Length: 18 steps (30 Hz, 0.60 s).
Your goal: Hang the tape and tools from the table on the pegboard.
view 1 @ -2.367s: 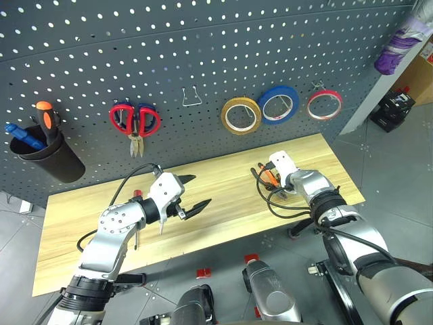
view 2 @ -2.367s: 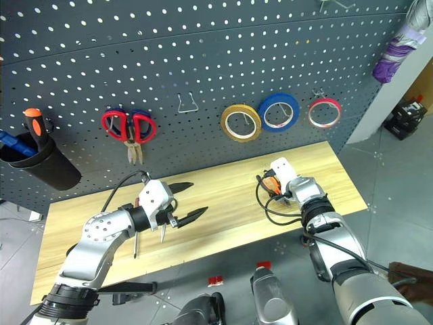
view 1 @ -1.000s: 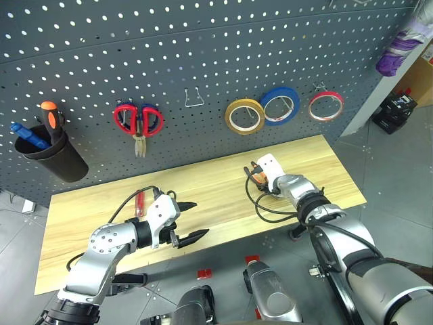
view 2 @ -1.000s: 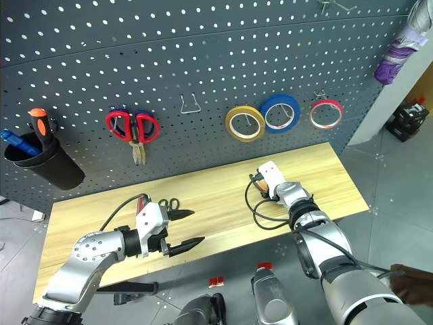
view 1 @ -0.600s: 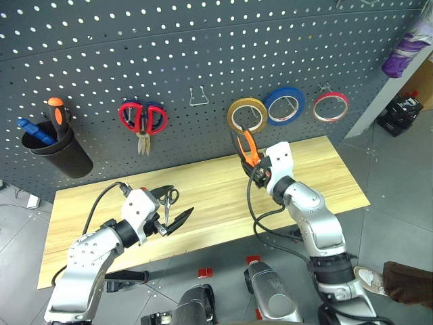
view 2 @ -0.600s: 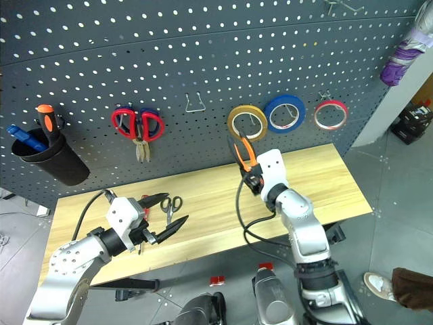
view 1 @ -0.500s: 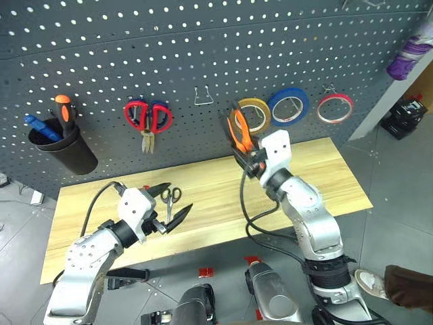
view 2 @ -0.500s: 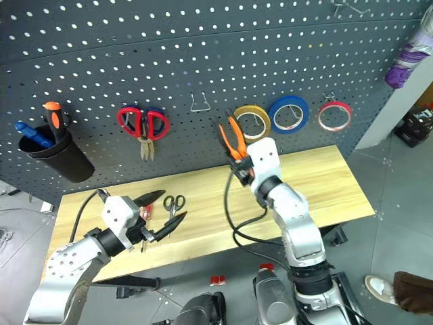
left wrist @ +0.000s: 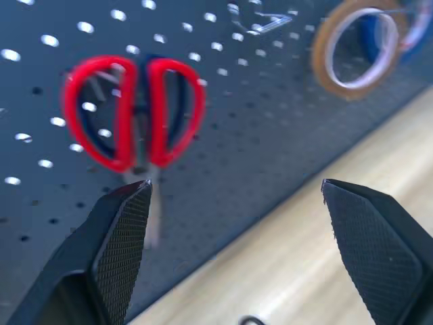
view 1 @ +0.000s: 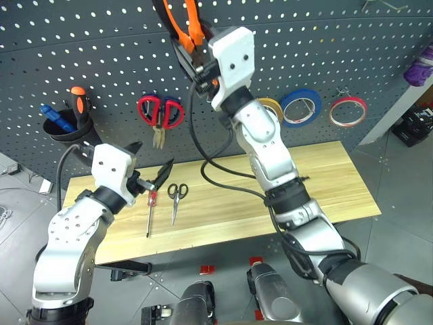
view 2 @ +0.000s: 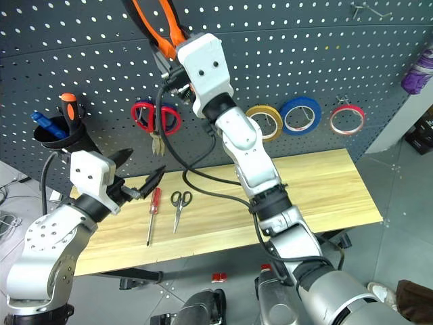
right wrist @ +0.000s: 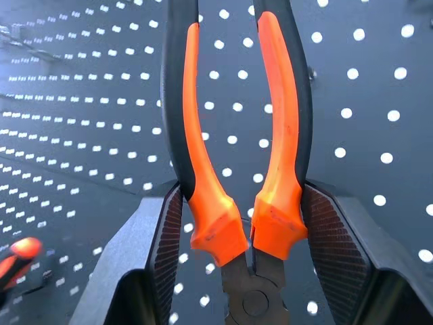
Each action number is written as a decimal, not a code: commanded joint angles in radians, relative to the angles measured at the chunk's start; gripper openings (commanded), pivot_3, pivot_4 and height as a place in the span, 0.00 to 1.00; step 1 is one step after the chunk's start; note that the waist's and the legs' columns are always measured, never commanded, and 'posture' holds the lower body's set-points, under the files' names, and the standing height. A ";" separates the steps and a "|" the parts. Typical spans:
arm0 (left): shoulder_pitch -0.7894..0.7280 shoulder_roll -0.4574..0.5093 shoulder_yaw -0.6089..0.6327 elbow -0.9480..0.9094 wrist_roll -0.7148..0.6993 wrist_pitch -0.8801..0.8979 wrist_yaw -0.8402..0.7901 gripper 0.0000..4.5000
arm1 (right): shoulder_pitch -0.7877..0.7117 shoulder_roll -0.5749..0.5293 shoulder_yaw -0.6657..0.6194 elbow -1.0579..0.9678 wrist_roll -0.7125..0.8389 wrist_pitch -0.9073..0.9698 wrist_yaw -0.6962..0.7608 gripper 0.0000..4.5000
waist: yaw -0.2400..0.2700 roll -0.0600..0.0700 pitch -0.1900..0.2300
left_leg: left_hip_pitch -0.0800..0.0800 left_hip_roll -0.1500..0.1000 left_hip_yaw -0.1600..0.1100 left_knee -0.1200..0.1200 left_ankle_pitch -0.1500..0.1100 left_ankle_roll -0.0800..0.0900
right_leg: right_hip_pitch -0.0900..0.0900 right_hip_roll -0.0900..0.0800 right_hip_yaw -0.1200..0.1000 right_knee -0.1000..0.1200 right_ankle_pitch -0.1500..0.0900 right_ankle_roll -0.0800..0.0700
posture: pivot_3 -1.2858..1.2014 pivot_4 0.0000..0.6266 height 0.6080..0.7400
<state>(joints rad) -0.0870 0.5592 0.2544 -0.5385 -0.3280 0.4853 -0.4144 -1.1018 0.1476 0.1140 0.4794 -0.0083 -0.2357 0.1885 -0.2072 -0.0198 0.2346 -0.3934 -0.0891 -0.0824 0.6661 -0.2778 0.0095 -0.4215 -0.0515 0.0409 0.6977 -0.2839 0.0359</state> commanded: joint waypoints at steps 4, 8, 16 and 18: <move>-0.073 -0.003 -0.021 -0.020 0.013 0.054 0.048 0.94 | -0.161 0.005 -0.048 0.352 -0.007 -0.238 -0.035 0.53 | 0.020 -0.002 0.013 | 0.000 0.001 0.001 0.000 0.000 0.000 | 0.000 0.001 0.000 0.000 0.000 0.000 | 0.48 0.48 1.00; -0.094 -0.025 -0.039 -0.021 0.001 0.075 0.055 0.94 | -0.191 -0.023 -0.058 0.528 -0.030 -0.295 -0.060 0.53 | 0.043 -0.005 0.027 | 0.000 0.002 0.001 -0.001 0.000 -0.001 | 0.000 0.001 0.000 -0.001 0.001 -0.001 | 0.49 0.50 1.00; -0.122 -0.056 -0.063 -0.026 -0.008 0.092 0.059 0.94 | -0.210 -0.087 -0.091 0.619 -0.046 -0.345 -0.101 0.53 | 0.072 -0.006 0.039 | -0.005 0.002 0.001 0.000 0.002 -0.004 | -0.004 0.000 -0.002 -0.001 0.001 -0.002 | 0.49 0.51 1.00; -0.122 -0.059 -0.061 -0.031 -0.012 0.094 0.059 0.94 | -0.208 -0.084 -0.110 0.582 -0.017 -0.338 -0.080 0.53 | 0.074 -0.007 0.041 | -0.005 0.002 0.001 0.001 0.002 -0.004 | -0.004 0.000 -0.002 -0.001 0.001 -0.002 | 0.49 0.50 1.00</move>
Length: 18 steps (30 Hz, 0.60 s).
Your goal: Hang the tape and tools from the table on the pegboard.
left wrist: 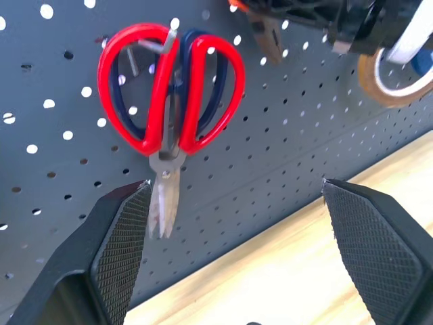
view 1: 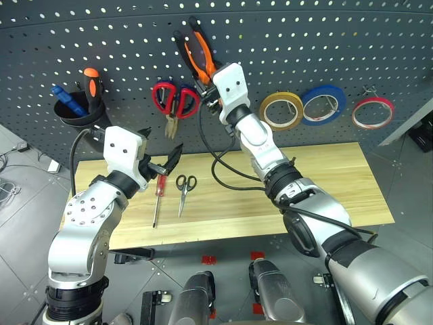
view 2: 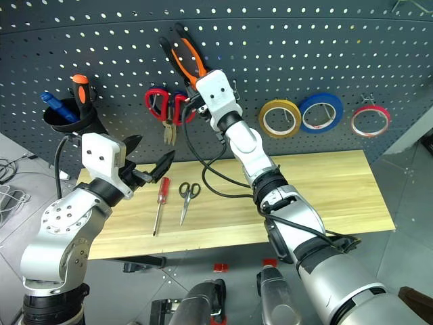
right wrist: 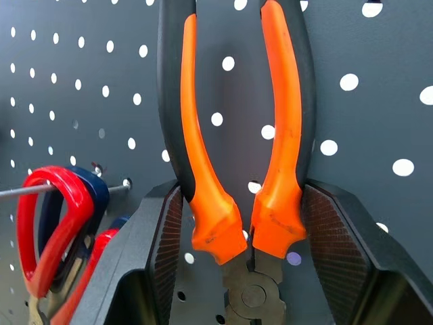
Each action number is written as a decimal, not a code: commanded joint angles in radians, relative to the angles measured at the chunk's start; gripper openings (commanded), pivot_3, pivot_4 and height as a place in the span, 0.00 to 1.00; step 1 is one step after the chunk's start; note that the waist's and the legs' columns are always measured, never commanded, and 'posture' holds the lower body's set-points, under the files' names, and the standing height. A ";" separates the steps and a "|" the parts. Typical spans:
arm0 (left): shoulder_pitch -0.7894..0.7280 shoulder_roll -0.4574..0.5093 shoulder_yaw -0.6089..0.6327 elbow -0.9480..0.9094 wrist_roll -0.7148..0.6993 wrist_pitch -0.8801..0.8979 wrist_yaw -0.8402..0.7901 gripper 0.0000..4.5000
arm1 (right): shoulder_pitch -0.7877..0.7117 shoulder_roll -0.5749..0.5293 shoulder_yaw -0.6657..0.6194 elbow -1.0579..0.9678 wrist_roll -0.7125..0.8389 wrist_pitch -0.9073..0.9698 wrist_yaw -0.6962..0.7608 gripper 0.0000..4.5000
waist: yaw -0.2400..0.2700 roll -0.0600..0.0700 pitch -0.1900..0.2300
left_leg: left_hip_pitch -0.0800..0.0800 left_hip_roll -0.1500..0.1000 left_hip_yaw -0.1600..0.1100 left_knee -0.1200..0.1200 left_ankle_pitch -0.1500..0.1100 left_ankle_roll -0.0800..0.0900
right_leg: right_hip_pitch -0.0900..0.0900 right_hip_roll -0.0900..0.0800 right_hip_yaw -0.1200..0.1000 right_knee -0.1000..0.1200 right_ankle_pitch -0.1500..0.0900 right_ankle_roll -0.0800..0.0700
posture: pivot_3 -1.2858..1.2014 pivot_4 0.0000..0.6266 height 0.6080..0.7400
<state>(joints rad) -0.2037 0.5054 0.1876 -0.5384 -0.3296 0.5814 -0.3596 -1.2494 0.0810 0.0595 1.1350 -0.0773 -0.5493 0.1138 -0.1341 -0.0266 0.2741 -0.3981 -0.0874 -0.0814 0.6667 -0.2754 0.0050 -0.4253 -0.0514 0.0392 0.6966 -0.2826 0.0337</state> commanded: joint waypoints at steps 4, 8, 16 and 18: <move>-0.008 -0.015 0.008 -0.046 -0.020 0.010 0.014 0.94 | -0.016 0.012 -0.094 -0.225 0.150 0.057 0.065 0.53 | 0.004 -0.002 0.012 | 0.000 0.001 0.000 0.001 0.001 -0.001 | 0.000 0.000 -0.001 0.001 0.000 0.000 | 0.48 0.50 1.00; -0.026 -0.029 -0.003 -0.038 -0.013 0.017 0.026 0.94 | 0.037 0.003 -0.081 -0.335 0.134 0.086 0.054 0.53 | 0.004 -0.002 0.013 | 0.000 0.005 -0.001 0.001 0.001 -0.001 | 0.000 0.004 -0.003 0.001 0.002 -0.001 | 0.48 0.50 1.00; -0.078 -0.061 -0.048 -0.008 0.003 0.028 0.047 0.94 | 0.074 -0.044 -0.067 -0.290 0.085 0.085 0.028 0.53 | 0.001 -0.002 0.013 | 0.000 0.010 0.002 0.000 0.002 -0.002 | -0.001 0.008 -0.001 0.000 0.002 -0.002 | 0.48 0.50 1.00; -0.082 -0.062 -0.052 -0.003 0.005 0.025 0.048 0.94 | 0.087 -0.053 -0.057 -0.277 0.062 0.070 0.019 0.53 | 0.001 -0.002 0.013 | 0.001 0.010 0.002 0.000 0.001 -0.002 | 0.000 0.008 -0.001 0.000 0.003 -0.003 | 0.48 0.50 1.00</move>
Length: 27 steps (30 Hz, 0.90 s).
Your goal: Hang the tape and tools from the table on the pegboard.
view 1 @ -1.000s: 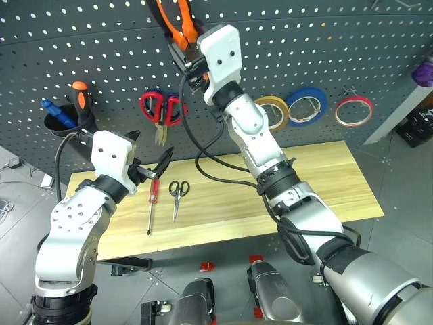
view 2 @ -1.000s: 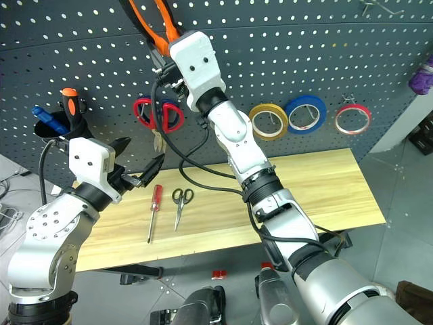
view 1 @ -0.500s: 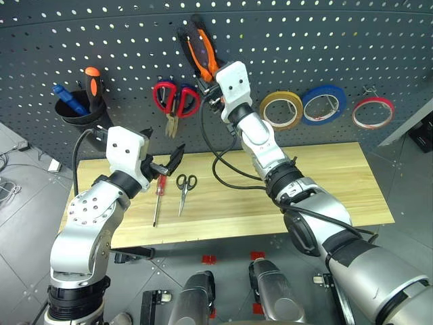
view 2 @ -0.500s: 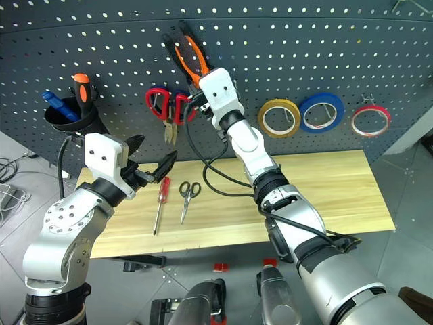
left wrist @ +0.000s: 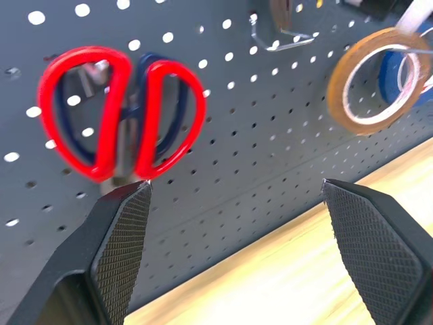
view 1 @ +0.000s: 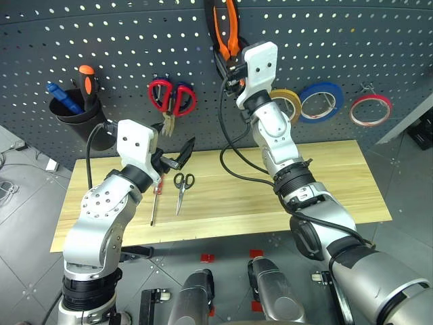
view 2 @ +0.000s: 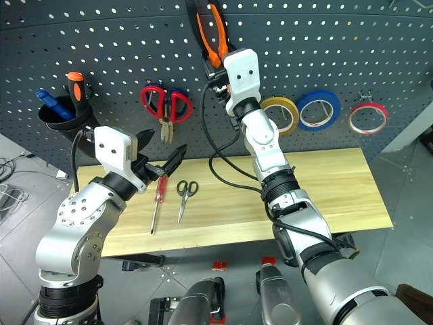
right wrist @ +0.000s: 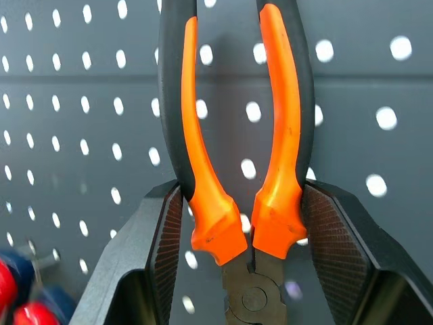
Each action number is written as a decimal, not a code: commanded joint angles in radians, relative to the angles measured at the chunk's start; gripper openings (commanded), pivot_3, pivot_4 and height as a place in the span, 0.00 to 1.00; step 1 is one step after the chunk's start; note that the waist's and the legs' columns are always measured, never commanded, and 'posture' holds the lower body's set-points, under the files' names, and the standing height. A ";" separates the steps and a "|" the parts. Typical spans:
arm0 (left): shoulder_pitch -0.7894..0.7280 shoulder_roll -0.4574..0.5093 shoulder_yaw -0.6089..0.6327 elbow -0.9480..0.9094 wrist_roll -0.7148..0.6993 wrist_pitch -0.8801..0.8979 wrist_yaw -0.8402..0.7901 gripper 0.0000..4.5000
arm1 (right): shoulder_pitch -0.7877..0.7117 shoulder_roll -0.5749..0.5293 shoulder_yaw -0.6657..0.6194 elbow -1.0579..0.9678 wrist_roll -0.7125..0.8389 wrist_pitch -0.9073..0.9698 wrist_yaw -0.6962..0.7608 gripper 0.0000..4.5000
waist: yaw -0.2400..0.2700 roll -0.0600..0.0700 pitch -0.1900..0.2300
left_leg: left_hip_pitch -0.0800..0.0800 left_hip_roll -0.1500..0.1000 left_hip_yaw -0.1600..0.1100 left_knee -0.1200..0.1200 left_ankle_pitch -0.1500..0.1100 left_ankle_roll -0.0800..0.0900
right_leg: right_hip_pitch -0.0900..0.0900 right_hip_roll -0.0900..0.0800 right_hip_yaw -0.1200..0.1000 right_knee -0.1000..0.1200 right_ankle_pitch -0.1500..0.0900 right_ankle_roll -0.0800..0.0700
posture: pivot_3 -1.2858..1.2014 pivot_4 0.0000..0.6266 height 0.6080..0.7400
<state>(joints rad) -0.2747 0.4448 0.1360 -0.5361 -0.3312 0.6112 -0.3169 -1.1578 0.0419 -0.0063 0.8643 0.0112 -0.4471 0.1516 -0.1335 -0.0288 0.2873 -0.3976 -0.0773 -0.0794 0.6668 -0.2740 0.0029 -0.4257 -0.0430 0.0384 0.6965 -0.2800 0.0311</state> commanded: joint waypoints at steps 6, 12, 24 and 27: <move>-0.010 -0.007 -0.011 0.009 0.013 -0.013 0.009 0.94 | 0.032 -0.028 0.020 0.005 -0.057 -0.034 -0.045 0.53 | 0.010 0.000 0.000 | 0.000 0.002 -0.001 0.000 0.000 0.000 | 0.000 0.002 0.000 0.000 0.001 -0.002 | 0.48 0.49 1.00; -0.001 -0.036 -0.014 0.016 0.014 0.017 0.043 0.94 | 0.079 -0.012 0.024 -0.021 -0.056 0.066 -0.044 0.53 | 0.012 0.000 0.000 | 0.000 0.002 -0.001 0.000 0.000 -0.001 | 0.000 0.002 0.000 -0.001 0.001 -0.002 | 0.47 0.49 1.00; 0.016 -0.066 -0.034 0.014 0.037 0.081 0.094 0.94 | 0.213 -0.015 0.057 -0.214 -0.063 0.262 0.008 0.53 | 0.021 -0.001 0.000 | 0.002 0.003 -0.002 0.000 0.000 -0.001 | 0.002 0.004 0.000 -0.002 0.003 -0.003 | 0.47 0.48 1.00; 0.021 -0.079 -0.032 0.026 0.032 0.094 0.104 1.00 | 0.251 -0.026 0.058 -0.287 -0.059 0.314 0.026 0.75 | 0.022 -0.001 0.000 | 0.002 0.003 -0.002 -0.001 0.000 -0.001 | 0.003 0.004 -0.001 -0.005 0.003 -0.003 | 0.46 0.47 1.00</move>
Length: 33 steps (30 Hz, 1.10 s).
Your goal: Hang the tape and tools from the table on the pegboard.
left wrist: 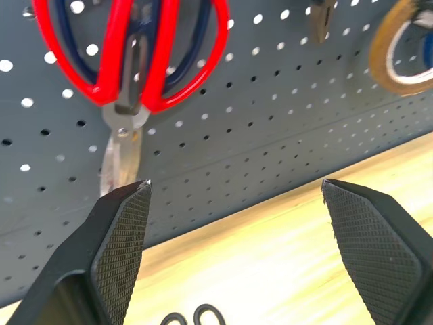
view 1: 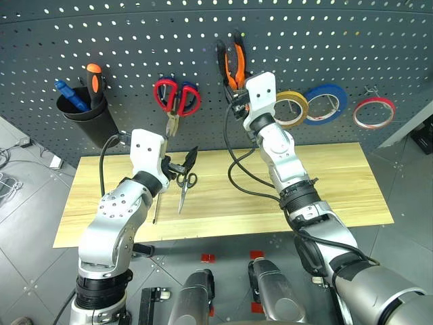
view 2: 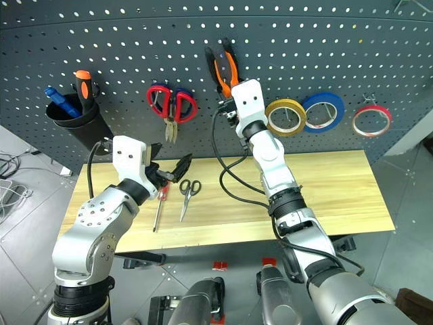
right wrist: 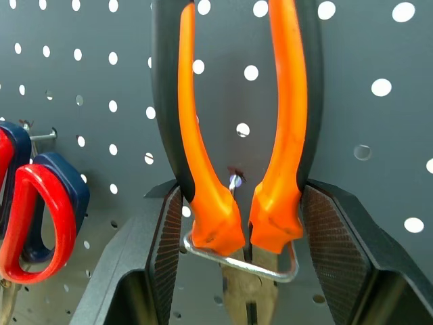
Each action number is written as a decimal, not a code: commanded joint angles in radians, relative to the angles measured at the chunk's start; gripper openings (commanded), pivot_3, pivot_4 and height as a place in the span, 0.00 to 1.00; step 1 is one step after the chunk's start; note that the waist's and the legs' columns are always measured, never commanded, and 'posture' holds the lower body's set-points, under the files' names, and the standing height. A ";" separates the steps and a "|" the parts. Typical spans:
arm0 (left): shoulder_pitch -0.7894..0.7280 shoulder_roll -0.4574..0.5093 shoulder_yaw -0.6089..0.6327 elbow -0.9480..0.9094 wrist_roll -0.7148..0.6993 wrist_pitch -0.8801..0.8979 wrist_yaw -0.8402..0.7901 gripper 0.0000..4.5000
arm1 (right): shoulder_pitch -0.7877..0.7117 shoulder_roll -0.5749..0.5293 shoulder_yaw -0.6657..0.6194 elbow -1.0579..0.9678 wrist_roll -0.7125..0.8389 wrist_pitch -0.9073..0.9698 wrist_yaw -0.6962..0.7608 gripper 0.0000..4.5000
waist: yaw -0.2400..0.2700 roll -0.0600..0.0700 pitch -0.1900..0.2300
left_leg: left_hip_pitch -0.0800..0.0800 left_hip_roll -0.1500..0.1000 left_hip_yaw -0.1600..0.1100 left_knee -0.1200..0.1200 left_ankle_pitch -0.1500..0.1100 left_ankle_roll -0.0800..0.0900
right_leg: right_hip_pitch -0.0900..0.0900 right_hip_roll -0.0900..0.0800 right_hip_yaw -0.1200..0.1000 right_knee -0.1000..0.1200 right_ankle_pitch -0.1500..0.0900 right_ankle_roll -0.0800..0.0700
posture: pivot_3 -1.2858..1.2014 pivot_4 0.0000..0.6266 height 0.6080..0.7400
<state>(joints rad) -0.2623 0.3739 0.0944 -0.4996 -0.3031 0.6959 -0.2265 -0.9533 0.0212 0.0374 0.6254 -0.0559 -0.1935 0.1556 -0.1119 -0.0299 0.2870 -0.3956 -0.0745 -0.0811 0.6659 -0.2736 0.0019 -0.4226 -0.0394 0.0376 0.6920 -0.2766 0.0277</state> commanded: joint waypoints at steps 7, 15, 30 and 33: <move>-0.009 -0.033 -0.010 0.005 0.022 0.153 0.079 1.00 | 0.090 -0.064 0.031 -0.191 0.012 0.196 0.083 0.99 | -0.001 0.000 0.000 | -0.004 0.000 0.000 -0.001 0.002 -0.003 | -0.003 0.000 0.000 -0.003 0.001 0.000 | 0.46 0.47 1.00; 0.047 -0.059 -0.059 0.014 0.046 0.309 0.127 1.00 | 0.259 -0.196 0.090 -0.641 0.234 0.764 0.411 0.99 | -0.002 0.001 0.001 | -0.005 0.001 0.000 -0.002 0.000 0.000 | -0.002 0.001 0.001 -0.008 0.001 0.000 | 0.45 0.49 1.00; -0.085 -0.102 -0.062 0.442 0.118 0.357 0.157 1.00 | 0.353 -0.403 0.248 -1.025 0.458 1.166 0.609 0.99 | 0.000 0.000 0.002 | -0.005 0.001 -0.001 -0.002 -0.001 0.001 | 0.000 0.001 -0.001 -0.011 0.003 0.003 | 0.44 0.51 1.00; -0.151 -0.100 -0.085 0.580 0.140 0.299 0.130 1.00 | 0.349 -0.402 0.254 -1.027 0.465 1.177 0.604 0.99 | 0.001 -0.001 0.002 | -0.005 0.001 -0.002 -0.002 -0.001 0.001 | 0.000 0.001 -0.001 -0.011 0.003 0.003 | 0.44 0.51 1.00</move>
<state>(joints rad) -0.3963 0.2699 0.0247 0.0472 -0.1806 1.0307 -0.0814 -0.5982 -0.3838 0.2918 -0.3570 0.3854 0.9783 0.7592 -0.1104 -0.0307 0.2892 -0.4003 -0.0734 -0.0828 0.6638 -0.2744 0.0027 -0.4231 -0.0388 0.0359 0.6804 -0.2737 0.0309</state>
